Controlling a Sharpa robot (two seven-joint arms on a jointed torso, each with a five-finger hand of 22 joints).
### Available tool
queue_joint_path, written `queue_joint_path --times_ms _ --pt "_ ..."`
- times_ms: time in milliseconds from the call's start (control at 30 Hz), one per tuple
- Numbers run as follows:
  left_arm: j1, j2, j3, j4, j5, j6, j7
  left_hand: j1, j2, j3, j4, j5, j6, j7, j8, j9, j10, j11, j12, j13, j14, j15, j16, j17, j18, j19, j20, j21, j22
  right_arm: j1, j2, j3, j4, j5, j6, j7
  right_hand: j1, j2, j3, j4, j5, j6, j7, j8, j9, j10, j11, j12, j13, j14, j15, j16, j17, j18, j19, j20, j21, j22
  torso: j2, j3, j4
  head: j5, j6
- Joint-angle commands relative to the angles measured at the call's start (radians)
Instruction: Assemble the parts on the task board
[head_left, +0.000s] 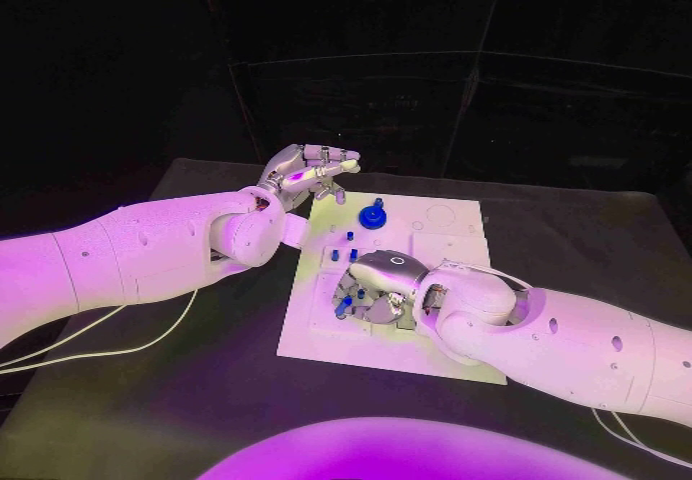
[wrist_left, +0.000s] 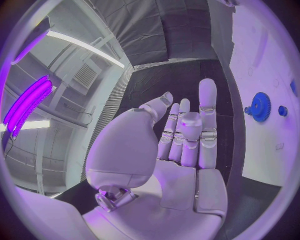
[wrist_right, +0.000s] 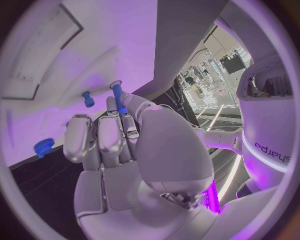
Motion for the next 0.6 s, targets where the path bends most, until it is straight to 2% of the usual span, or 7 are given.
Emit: queue_joint_path --times_ms 33,600 --pt "0.002 0.000 0.001 0.001 0.003 0.011 0.003 0.002 0.008 -0.006 0.002 0.003 -0.007 0.001 -0.003 -0.001 -0.007 0.001 0.004 0.001 -0.006 -0.001 -0.002 0.000 0.020 -0.005 0.003 -0.006 -0.001 0.001 -0.001 0.000 0.001 -0.004 -0.007 -0.013 -0.005 0.007 0.005 0.000 0.005 0.003 0.005 -0.003 0.000 0.047 -0.037 0.002 0.001 0.024 -0.002 0.006 0.000 -0.007 -0.001 0.004 0.004 0.001 0.001 -0.0004 0.0003 0.000 0.000" --pt "0.002 -0.001 0.001 0.001 0.003 0.013 0.002 0.002 0.008 -0.006 0.002 0.003 -0.007 0.001 -0.003 -0.001 -0.007 0.001 0.004 0.001 -0.006 -0.001 -0.002 0.000 0.020 -0.005 0.003 -0.006 -0.001 0.000 -0.007 0.000 0.009 -0.021 -0.007 -0.025 -0.009 0.006 0.006 -0.001 0.008 0.005 0.005 -0.003 0.000 0.049 -0.038 0.000 0.001 0.024 -0.003 0.007 0.001 -0.008 -0.001 0.004 0.005 0.002 0.001 0.0010 -0.0004 0.003 -0.004"
